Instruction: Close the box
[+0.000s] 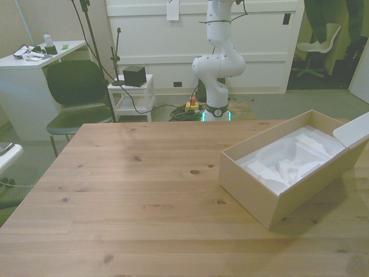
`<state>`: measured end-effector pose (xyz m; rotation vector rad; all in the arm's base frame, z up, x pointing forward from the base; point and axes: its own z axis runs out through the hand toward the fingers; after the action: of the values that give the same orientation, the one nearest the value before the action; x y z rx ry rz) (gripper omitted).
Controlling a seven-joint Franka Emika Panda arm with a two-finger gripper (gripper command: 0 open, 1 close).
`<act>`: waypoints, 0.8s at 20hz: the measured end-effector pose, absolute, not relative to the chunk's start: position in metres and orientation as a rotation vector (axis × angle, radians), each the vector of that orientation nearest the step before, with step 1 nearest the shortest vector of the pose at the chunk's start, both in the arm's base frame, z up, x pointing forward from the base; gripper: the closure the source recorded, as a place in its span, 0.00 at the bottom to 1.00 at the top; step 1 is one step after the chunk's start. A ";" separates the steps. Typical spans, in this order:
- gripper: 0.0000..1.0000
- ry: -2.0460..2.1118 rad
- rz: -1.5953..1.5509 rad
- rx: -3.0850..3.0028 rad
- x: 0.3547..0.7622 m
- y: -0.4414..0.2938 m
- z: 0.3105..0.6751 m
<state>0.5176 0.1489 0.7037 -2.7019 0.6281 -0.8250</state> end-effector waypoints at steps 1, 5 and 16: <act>0.00 0.615 -0.832 -2.707 0.526 0.153 0.701; 0.00 0.592 -0.830 -2.710 0.558 0.161 0.689; 0.00 0.523 -0.855 -2.764 0.645 0.188 0.655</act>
<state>0.6450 0.1883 0.6552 -2.7638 0.5231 -0.8547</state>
